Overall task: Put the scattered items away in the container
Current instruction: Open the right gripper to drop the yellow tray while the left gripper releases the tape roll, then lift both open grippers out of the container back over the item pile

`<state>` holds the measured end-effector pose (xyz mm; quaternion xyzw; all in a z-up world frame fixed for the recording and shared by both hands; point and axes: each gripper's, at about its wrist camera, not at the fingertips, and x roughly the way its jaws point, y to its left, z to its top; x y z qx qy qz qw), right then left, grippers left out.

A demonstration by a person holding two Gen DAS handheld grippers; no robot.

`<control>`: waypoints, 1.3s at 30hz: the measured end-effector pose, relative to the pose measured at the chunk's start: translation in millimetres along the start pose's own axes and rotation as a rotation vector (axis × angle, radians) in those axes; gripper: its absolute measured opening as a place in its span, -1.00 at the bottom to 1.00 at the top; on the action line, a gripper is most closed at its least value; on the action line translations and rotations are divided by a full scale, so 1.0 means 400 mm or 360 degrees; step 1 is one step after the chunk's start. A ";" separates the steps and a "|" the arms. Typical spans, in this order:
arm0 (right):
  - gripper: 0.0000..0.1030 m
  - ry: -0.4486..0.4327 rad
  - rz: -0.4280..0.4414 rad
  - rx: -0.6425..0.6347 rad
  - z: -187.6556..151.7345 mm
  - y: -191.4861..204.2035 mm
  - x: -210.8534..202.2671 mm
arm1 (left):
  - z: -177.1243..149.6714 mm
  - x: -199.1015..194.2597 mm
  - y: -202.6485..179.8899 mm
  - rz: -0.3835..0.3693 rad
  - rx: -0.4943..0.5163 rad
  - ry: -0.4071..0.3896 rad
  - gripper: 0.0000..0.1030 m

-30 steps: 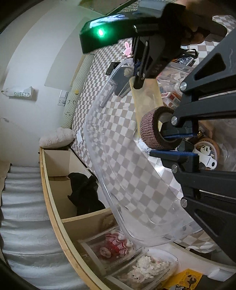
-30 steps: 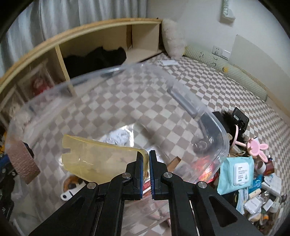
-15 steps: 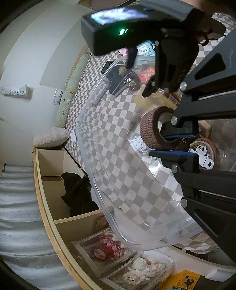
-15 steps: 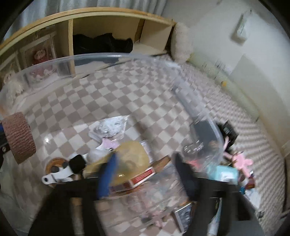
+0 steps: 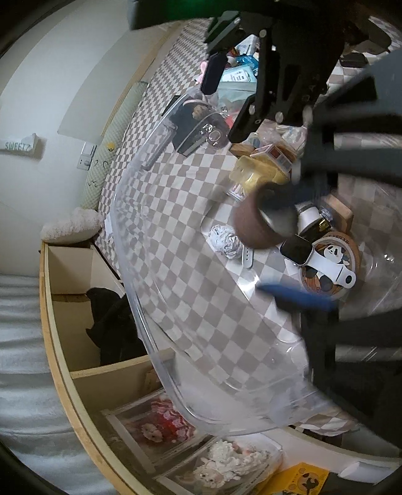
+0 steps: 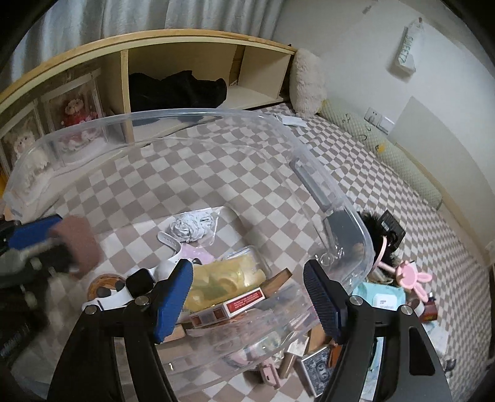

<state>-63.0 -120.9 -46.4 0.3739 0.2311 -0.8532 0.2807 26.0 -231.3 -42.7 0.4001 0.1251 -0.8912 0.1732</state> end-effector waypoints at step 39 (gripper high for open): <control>1.00 -0.0369 0.0039 0.0365 -0.093 -0.215 -0.130 | 0.011 -0.106 -0.088 -0.0009 0.0103 -0.0318 1.00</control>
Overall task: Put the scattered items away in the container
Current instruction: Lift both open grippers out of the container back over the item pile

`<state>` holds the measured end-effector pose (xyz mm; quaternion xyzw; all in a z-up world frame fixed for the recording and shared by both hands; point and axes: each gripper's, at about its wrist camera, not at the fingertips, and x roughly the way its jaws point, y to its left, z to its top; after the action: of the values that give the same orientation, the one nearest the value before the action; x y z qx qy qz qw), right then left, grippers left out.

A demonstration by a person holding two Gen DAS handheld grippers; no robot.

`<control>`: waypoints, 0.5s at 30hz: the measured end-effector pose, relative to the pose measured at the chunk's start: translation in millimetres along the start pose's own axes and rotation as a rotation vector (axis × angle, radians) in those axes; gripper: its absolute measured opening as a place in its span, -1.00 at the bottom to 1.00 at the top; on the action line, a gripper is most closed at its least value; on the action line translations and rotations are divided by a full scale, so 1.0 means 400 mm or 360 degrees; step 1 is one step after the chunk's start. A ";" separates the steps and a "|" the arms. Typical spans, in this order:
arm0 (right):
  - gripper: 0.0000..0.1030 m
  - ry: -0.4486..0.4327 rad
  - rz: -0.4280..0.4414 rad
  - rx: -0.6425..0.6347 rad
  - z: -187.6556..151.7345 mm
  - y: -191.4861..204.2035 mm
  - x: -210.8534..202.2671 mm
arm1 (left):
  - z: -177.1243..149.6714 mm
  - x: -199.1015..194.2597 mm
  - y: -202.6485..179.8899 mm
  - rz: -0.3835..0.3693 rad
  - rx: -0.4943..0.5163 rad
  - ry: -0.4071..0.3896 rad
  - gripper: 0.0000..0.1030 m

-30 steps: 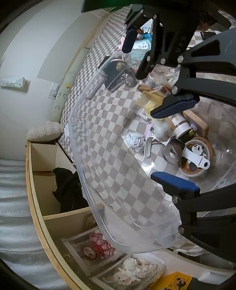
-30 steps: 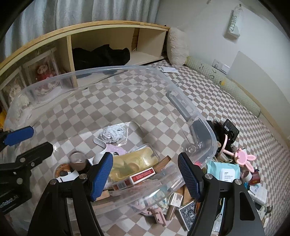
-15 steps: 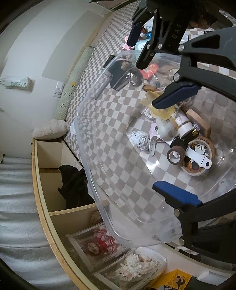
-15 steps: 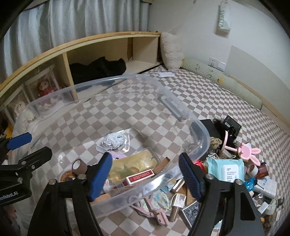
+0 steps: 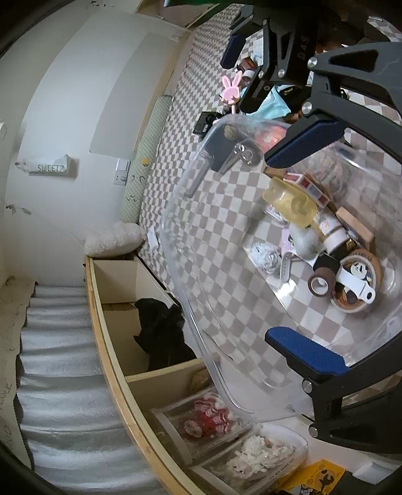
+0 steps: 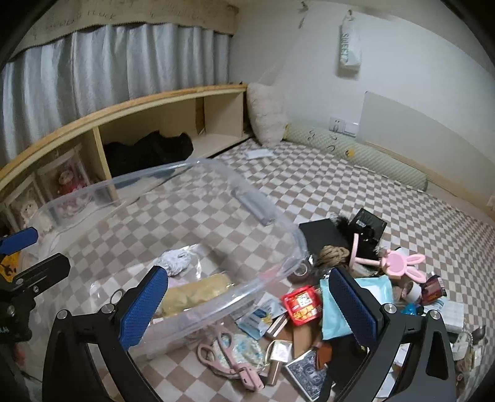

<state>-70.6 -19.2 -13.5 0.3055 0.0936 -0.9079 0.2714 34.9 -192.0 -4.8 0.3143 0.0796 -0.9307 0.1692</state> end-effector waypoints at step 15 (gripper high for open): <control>1.00 -0.0132 -0.0076 0.0270 -0.041 -0.223 -0.122 | 0.042 -0.032 -0.152 -0.0104 0.0133 -0.0093 1.00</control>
<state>-78.9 81.9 3.3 0.2872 0.0123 -0.9306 0.2266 12.8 -136.2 18.9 0.2911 0.0461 -0.9470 0.1276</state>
